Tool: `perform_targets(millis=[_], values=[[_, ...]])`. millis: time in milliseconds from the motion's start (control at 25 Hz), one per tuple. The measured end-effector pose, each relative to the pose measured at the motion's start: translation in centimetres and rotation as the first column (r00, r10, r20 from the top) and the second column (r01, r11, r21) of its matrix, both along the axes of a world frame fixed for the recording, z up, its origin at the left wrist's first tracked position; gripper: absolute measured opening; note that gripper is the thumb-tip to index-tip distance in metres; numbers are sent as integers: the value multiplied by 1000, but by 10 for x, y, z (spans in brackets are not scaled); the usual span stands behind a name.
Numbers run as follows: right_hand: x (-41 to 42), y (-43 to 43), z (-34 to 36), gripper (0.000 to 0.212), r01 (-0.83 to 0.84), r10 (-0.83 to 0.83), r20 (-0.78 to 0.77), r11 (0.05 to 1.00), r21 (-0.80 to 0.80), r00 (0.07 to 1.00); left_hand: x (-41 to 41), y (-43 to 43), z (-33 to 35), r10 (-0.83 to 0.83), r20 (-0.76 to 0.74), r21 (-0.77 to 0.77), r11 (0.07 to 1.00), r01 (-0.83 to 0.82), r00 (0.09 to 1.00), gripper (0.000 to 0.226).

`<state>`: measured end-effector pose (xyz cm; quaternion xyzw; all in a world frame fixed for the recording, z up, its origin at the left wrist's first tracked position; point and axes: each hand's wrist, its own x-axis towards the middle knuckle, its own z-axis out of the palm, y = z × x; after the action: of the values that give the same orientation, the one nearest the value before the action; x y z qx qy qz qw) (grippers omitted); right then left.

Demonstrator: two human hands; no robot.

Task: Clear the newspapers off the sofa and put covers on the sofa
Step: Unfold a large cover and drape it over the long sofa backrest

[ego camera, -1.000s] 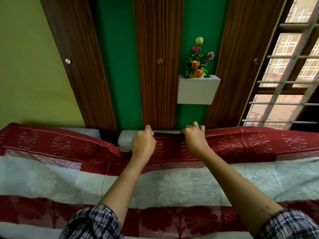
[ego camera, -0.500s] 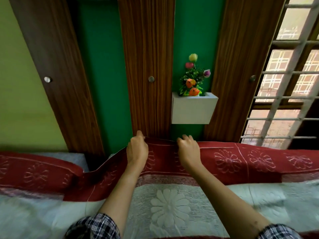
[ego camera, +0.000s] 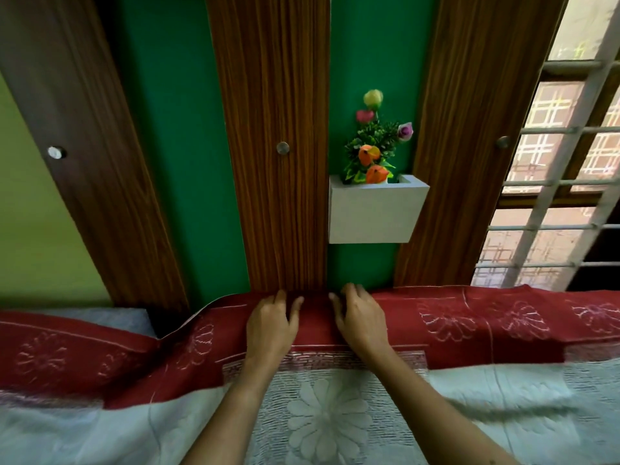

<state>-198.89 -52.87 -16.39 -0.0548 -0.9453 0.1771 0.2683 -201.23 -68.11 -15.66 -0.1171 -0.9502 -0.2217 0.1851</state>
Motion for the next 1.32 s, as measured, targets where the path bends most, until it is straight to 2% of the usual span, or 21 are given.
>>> perform_targets(millis=[80,200,280,480,640,720,800,880,960,1000,1040,1080,1120,1200,1240,1320], values=[[0,-3,-7,45,-8,1,47,990,144,999,0,1,-13,-4,-72,-105,994,-3,997,57],[1,-6,-9,66,-10,-23,154,978,210,988,-5,4,-22,25,-163,-179,982,-54,986,54],[-1,-5,-8,69,-7,-38,181,970,243,983,-7,4,-21,33,-178,-185,981,-66,984,52],[-8,-3,-9,69,11,-41,120,969,245,992,-13,2,-22,18,-183,-204,977,-56,983,50],[-1,-2,-20,51,9,-7,-15,983,185,1000,-9,0,-24,-20,-156,-210,978,-13,988,48],[6,-1,-26,42,-15,31,-73,978,209,997,-8,-2,-23,-39,-124,-207,978,12,991,49],[16,-1,-35,46,-56,64,-28,974,221,998,-3,-6,-23,-46,-32,-183,982,39,998,50],[29,-4,-36,71,-100,86,87,979,178,993,9,-14,-26,-33,63,-171,984,43,997,54],[42,-11,-33,102,-157,144,208,987,47,968,25,-22,-26,-37,147,-149,987,59,988,56],[49,-18,-28,107,-156,170,275,985,-71,946,36,-25,-23,-35,222,-116,991,62,974,55],[55,-25,-20,101,-138,204,332,968,-211,921,46,-26,-17,-36,296,-51,997,53,954,55],[67,-35,-4,86,-124,280,382,915,-384,881,61,-27,-6,-40,352,43,999,26,935,54],[80,-45,13,72,-118,396,382,807,-579,835,76,-30,5,-55,392,180,984,-17,918,53],[104,-67,38,66,-105,582,243,500,-860,776,105,-36,27,-83,419,456,881,-130,904,52],[116,-77,47,66,-87,617,187,386,-918,764,120,-40,38,-95,433,562,806,-186,896,54],[140,-97,61,69,-67,639,132,278,-958,758,148,-54,54,-114,448,731,618,-290,887,71]])
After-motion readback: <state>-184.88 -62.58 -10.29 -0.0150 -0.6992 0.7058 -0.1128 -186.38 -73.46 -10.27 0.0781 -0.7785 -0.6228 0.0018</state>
